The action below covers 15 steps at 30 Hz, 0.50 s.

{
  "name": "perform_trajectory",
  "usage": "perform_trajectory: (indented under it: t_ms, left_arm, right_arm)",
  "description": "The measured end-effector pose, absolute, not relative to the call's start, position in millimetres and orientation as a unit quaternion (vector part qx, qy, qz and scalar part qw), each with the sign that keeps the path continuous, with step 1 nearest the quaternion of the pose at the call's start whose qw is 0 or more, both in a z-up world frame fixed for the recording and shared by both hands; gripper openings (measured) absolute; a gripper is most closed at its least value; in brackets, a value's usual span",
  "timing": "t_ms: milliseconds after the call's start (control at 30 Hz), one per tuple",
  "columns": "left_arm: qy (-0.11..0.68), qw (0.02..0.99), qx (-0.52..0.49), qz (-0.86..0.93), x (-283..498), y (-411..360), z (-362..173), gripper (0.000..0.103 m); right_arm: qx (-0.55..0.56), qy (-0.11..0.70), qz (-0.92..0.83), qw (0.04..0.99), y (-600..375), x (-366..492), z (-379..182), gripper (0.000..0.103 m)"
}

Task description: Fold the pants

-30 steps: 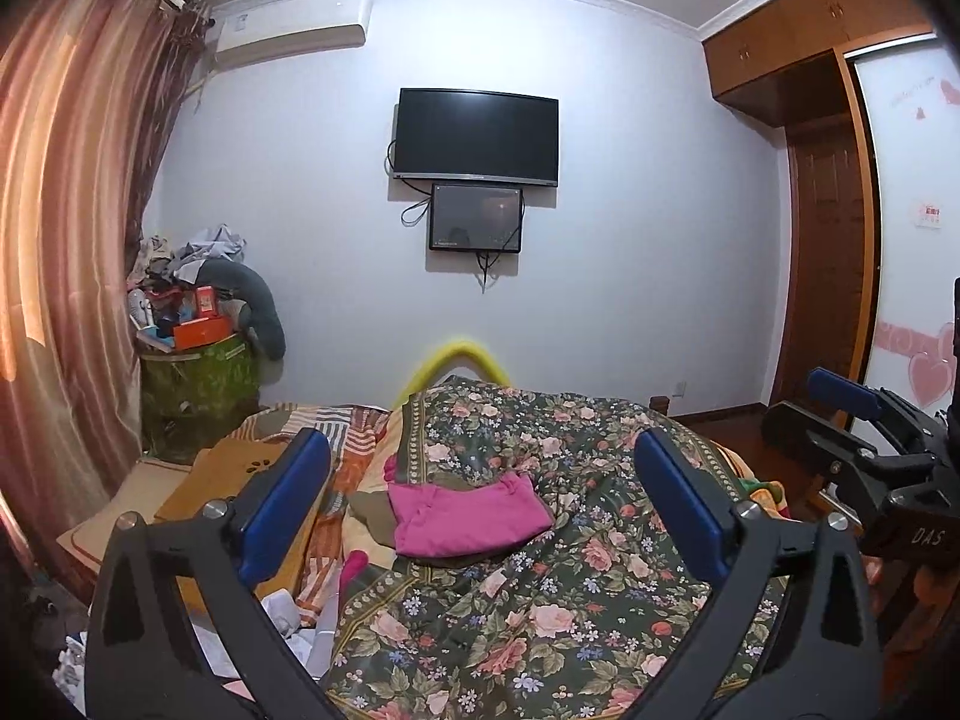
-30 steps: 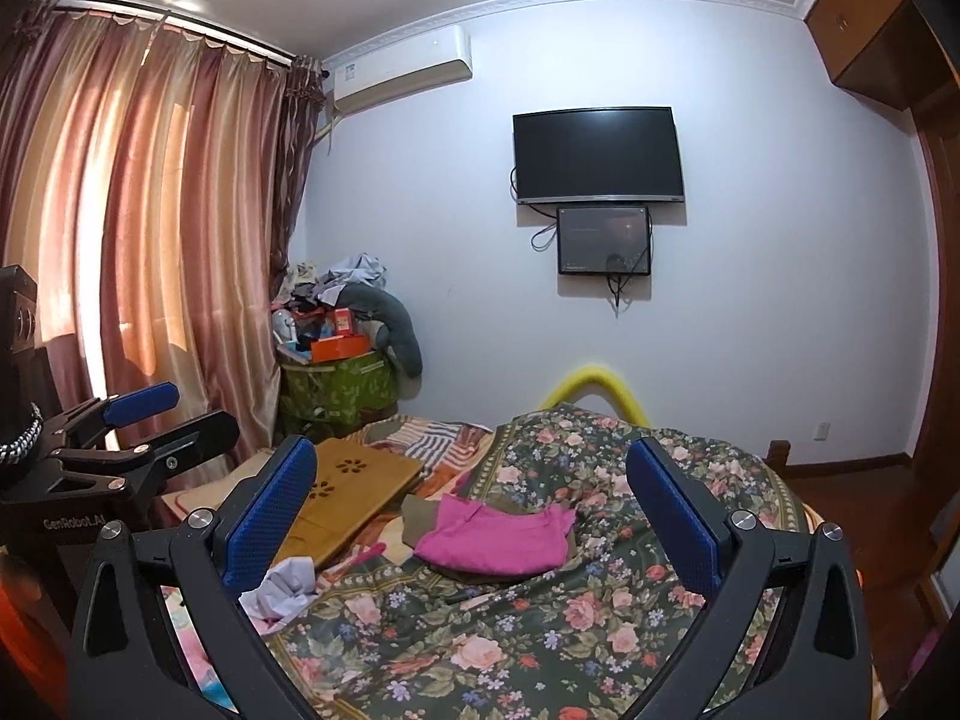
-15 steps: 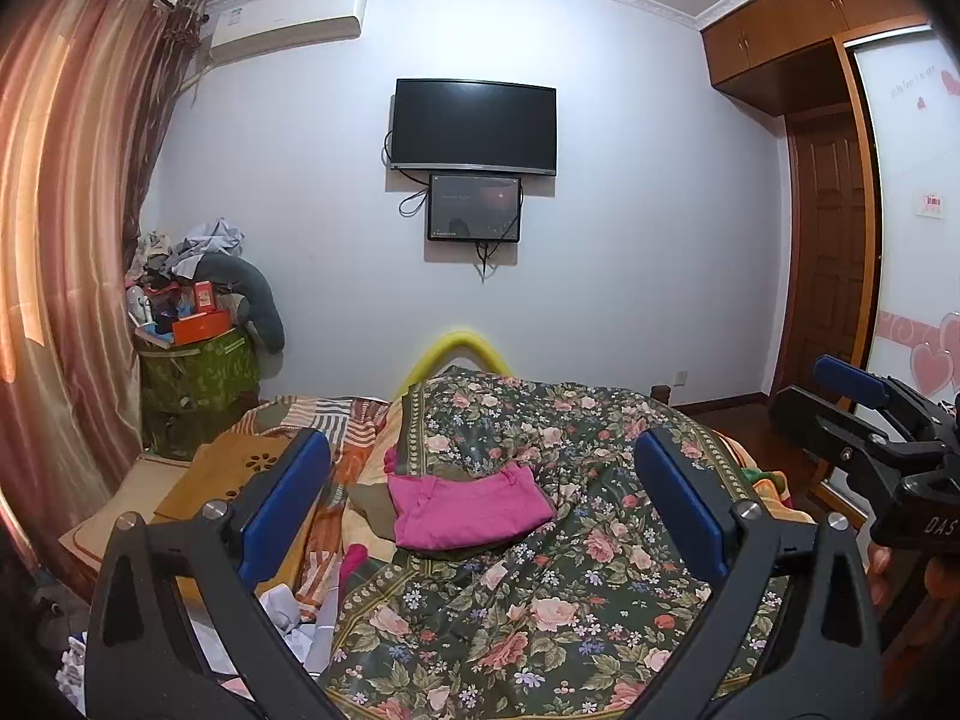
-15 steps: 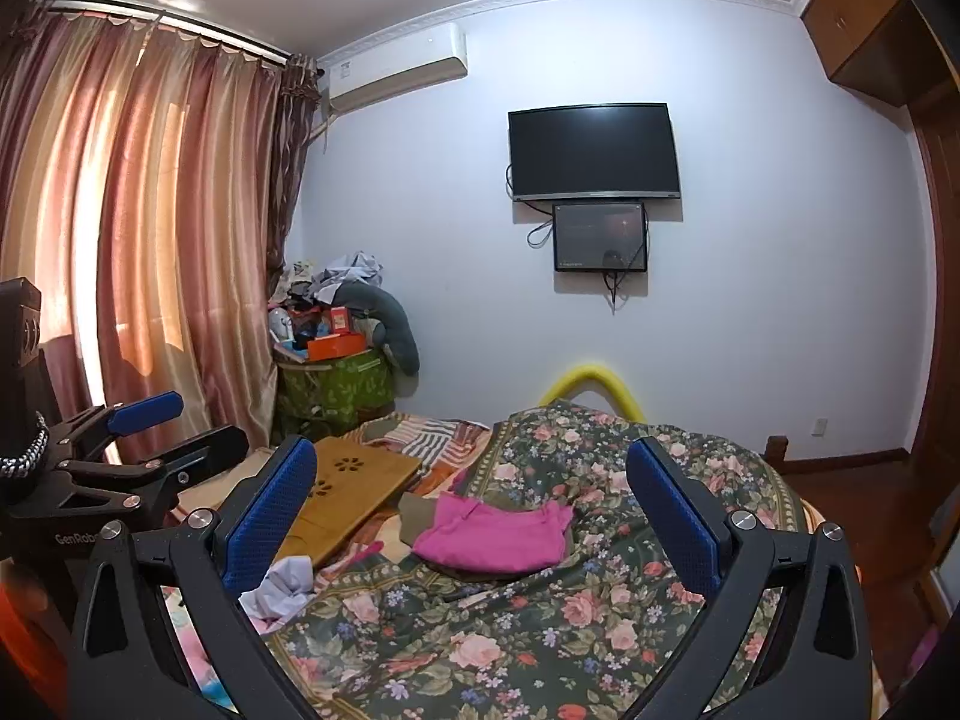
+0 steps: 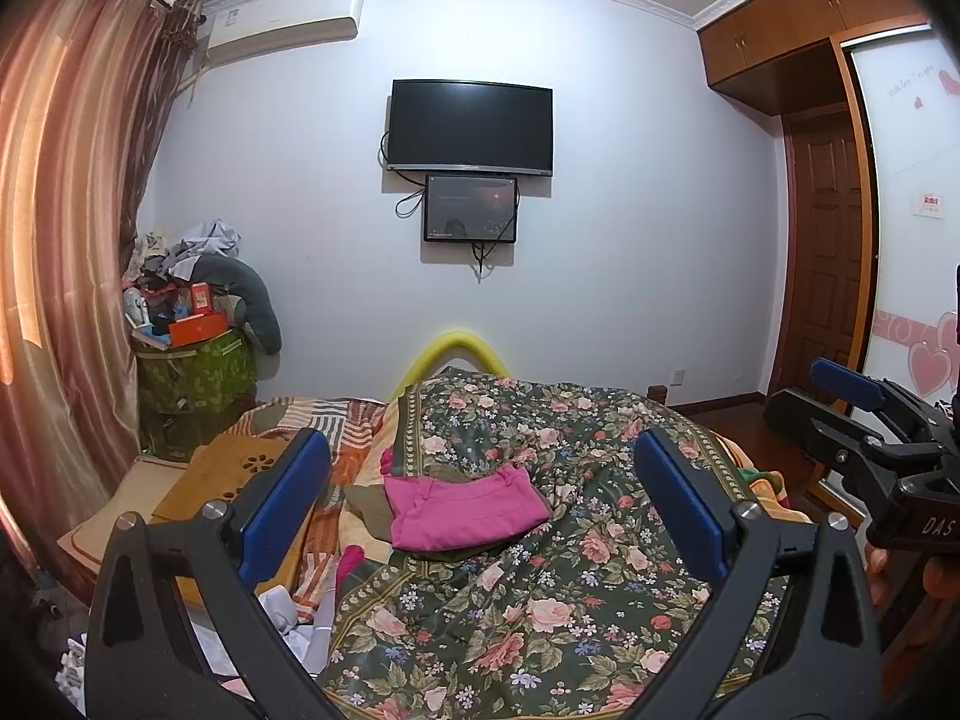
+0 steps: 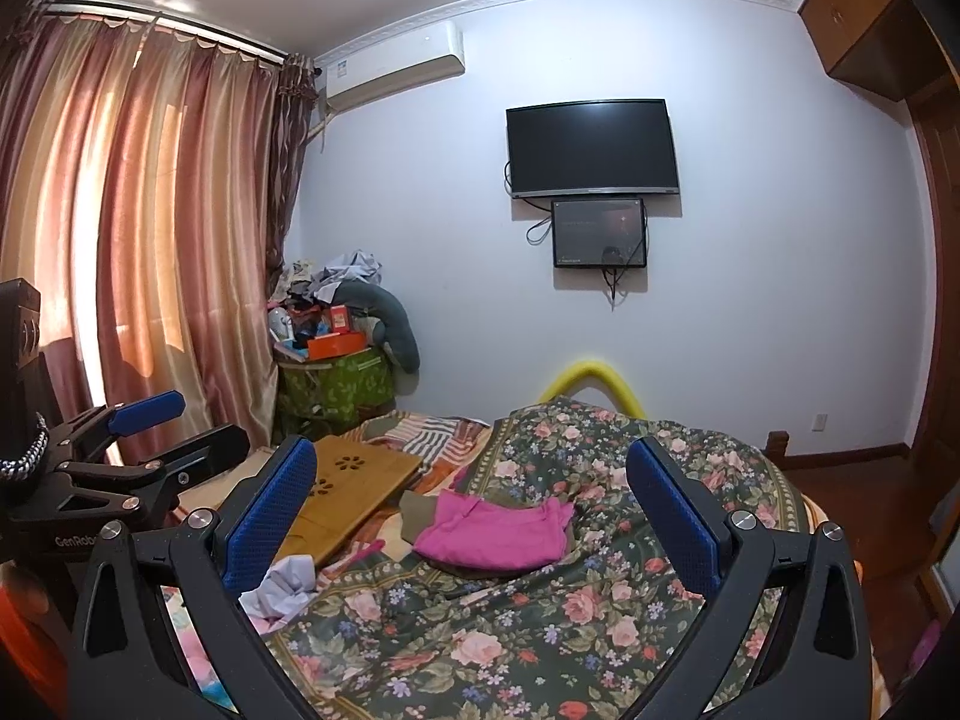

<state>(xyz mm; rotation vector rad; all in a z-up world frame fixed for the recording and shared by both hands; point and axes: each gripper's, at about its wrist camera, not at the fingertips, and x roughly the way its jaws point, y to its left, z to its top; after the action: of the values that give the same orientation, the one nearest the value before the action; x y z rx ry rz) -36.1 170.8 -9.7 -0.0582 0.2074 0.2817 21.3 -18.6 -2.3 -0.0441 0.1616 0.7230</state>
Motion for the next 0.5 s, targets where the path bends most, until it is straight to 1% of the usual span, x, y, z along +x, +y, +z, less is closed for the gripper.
perform_trajectory:
  t_ms: [500]
  left_arm:
    - [0.106, 0.985, -0.027, 0.137, -35.6, 171.1, -6.1, 0.103]
  right_arm:
    - [-0.023, 0.085, 0.359, 0.929, -16.0, 20.6, -3.1, 0.103]
